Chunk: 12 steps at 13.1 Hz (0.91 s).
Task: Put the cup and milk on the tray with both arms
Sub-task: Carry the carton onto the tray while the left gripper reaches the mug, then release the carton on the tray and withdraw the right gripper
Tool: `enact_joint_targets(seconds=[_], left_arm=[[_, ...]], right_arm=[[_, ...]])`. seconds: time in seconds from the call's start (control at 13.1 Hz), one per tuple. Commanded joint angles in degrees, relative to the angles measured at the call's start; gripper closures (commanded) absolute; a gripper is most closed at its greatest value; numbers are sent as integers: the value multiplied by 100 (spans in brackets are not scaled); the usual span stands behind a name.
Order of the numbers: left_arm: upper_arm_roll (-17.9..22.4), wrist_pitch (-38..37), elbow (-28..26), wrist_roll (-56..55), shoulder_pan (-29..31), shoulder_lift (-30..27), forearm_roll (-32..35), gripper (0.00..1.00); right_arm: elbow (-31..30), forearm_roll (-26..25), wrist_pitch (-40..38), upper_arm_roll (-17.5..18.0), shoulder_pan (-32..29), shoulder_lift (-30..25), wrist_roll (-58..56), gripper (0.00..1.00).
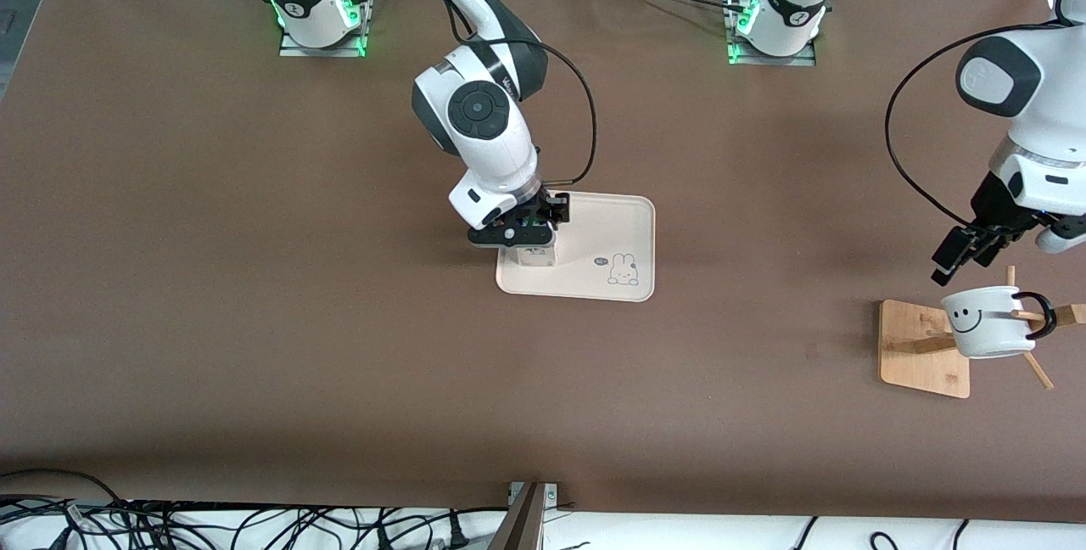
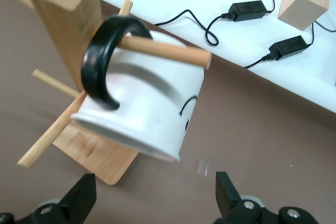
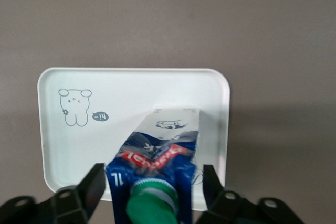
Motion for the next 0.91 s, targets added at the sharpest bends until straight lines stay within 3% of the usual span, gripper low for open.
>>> enact_joint_targets(seconds=[0.0,0.3,0.46,0.53,0.76,0.84], left_arm=[[-16,-17,444,263,-19,383,-481,0],[-16,27,541,272,-28,498,-772,0],[-25,19,559,281,-28,516,-764,34],[-25,18,559,290,-28,516,-738,45],[-33,19,760,290,-37,673,-746,49],[-33,27,822,316,-28,700,-746,58]], right_arm=[[26,-20,-710,-243,-20,-514,-40,0],[27,15,-1713,-814,-143,-1401,-486,0],[9,242,-2151,-1235,-204,-1692,-1091,0],[9,348,-2502,-1420,-213,-1763,-1538,0],[-359,297,-2795,-1807,-249,-2254,-1771,0],[-438,270,-2900,-1861,-249,-2387,-1919,0]])
